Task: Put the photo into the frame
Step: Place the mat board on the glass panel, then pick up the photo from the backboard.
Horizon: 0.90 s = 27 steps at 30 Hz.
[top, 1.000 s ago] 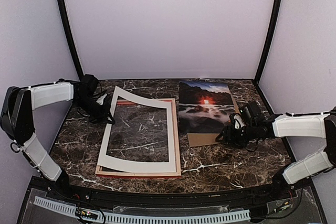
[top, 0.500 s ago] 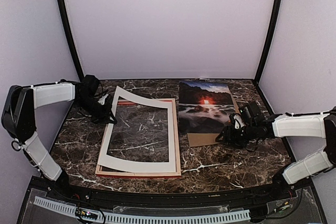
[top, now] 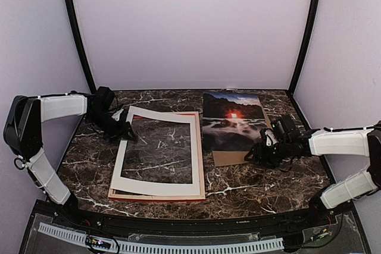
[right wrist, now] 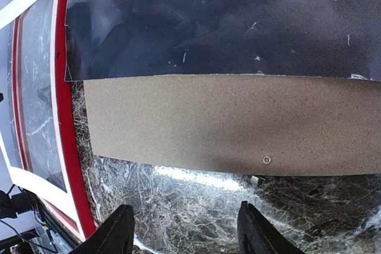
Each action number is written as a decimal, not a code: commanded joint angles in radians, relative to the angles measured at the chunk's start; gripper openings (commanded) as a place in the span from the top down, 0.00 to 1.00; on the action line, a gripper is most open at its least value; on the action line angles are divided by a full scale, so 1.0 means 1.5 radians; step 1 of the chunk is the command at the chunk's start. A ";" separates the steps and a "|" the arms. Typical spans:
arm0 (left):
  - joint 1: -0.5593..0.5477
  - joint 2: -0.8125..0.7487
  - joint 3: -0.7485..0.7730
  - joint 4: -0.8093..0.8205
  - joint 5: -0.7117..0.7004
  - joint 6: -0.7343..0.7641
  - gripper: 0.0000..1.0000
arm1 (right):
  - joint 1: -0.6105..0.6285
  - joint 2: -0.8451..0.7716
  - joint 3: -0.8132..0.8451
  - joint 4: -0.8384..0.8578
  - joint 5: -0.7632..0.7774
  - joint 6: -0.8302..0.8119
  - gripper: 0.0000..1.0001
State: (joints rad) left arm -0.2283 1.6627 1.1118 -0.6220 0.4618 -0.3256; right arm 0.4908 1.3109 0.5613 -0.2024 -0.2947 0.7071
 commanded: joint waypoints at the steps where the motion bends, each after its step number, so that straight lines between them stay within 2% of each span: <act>1: -0.007 -0.002 0.017 -0.025 -0.032 0.006 0.47 | 0.005 -0.010 0.026 0.003 0.000 -0.011 0.39; 4: -0.009 0.001 0.026 -0.034 -0.051 0.012 0.39 | 0.005 -0.021 0.033 -0.007 0.004 -0.011 0.39; 8: -0.011 0.007 0.043 -0.051 -0.084 0.017 0.33 | 0.005 -0.042 0.044 -0.029 0.029 -0.019 0.37; 14: -0.013 0.006 0.065 -0.075 -0.160 0.024 0.30 | 0.005 -0.061 0.065 -0.071 0.069 -0.041 0.33; 19: -0.017 -0.015 0.076 -0.079 -0.236 0.021 0.28 | 0.005 -0.073 0.085 -0.107 0.116 -0.067 0.22; 24: -0.035 -0.063 0.078 -0.053 -0.251 0.014 0.26 | 0.003 -0.075 0.112 -0.143 0.179 -0.094 0.18; 27: -0.060 -0.089 0.076 -0.031 -0.243 0.008 0.20 | -0.007 -0.071 0.135 -0.162 0.222 -0.115 0.16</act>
State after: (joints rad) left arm -0.2737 1.6222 1.2037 -0.7021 0.1143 -0.3080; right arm 0.4904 1.2152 0.7048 -0.3992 -0.0807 0.5919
